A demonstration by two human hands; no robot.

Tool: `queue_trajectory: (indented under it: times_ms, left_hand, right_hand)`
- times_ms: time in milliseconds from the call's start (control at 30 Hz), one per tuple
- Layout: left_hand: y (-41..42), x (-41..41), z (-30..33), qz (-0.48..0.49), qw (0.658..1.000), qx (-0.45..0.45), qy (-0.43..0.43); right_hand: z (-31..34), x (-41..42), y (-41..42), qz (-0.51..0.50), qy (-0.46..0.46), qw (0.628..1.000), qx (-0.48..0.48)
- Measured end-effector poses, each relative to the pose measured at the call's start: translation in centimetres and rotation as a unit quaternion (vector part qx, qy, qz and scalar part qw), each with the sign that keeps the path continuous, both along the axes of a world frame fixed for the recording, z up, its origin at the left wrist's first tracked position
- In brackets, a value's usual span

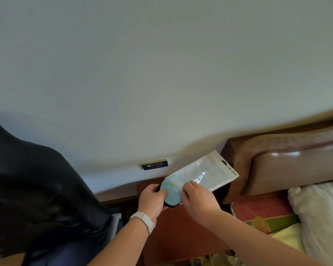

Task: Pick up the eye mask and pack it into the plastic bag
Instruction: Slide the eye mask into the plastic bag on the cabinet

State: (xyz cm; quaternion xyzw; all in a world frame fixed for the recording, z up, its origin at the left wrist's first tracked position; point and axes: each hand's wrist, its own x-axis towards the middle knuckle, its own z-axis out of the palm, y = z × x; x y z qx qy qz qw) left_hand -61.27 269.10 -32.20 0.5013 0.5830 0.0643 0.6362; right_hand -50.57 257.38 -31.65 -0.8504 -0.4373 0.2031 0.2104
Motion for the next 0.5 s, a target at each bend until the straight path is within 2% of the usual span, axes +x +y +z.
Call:
queue_trajectory:
  times_ms: [167,367,500]
  left_hand:
    - [-0.7,0.2,-0.8,0.028,0.998,0.063,-0.003]
    - [-0.8,1.1,-0.8,0.074,0.99,0.119,0.011]
    - [0.2,1.7,-0.8,-0.009,0.985,0.157,0.069]
  right_hand:
    - [0.1,-0.3,0.9,-0.046,0.055,0.997,-0.005]
    - [0.1,-1.2,2.3,-0.015,0.074,0.997,0.005]
    - [-0.1,-1.6,3.3,-0.017,0.077,0.997,0.007]
